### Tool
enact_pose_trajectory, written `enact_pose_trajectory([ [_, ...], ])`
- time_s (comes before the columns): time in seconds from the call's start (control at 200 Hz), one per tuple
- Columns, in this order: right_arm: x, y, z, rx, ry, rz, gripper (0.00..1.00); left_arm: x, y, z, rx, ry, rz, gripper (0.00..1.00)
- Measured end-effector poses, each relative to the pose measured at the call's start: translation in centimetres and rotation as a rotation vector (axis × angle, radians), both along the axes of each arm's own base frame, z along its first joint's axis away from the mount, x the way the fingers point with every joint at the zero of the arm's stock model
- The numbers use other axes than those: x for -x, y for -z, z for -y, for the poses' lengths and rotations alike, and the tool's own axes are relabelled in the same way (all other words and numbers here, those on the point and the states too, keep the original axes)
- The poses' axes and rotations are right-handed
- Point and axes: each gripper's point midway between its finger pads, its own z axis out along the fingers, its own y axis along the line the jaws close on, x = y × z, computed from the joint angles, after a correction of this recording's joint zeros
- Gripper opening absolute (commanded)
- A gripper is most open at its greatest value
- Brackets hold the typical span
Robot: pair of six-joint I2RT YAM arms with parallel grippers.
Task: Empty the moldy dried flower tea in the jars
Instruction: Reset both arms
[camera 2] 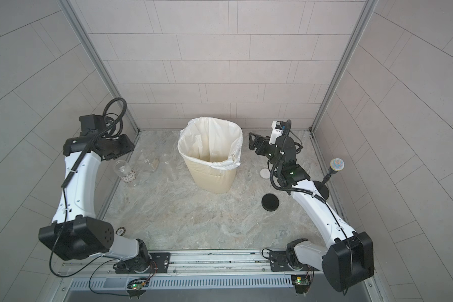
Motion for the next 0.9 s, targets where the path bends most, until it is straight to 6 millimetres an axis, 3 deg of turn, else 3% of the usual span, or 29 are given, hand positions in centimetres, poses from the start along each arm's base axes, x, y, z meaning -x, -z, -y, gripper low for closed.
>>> enact_pose_trajectory([
  [0.145, 0.5, 0.2, 1.7, 0.106, 0.069, -0.003, 0.95, 2.0, 2.3, 3.8, 0.037, 0.063, 0.068, 0.46],
  [0.315, 2.2, 1.3, 4.8, 0.228, 0.173, -0.013, 0.96, 4.3, 5.4, 4.4, 0.009, 0.05, 0.133, 0.51],
  [0.49, 3.9, 5.8, 8.0, 0.374, 0.284, -0.109, 1.0, 5.2, 7.7, 4.2, -0.04, 0.034, 0.225, 0.61],
  [0.635, 5.0, 9.1, 11.0, 0.501, 0.391, -0.191, 1.0, 5.5, 12.2, 4.9, -0.136, 0.056, 0.25, 0.75],
  [0.75, 5.9, 11.5, 13.4, 0.578, 0.486, -0.221, 1.0, 5.7, 15.7, 5.7, -0.231, 0.089, 0.261, 0.78],
  [0.901, 7.5, 15.5, 15.6, 0.668, 0.581, -0.234, 1.0, 5.1, 18.0, 5.4, -0.368, 0.109, 0.307, 0.91],
])
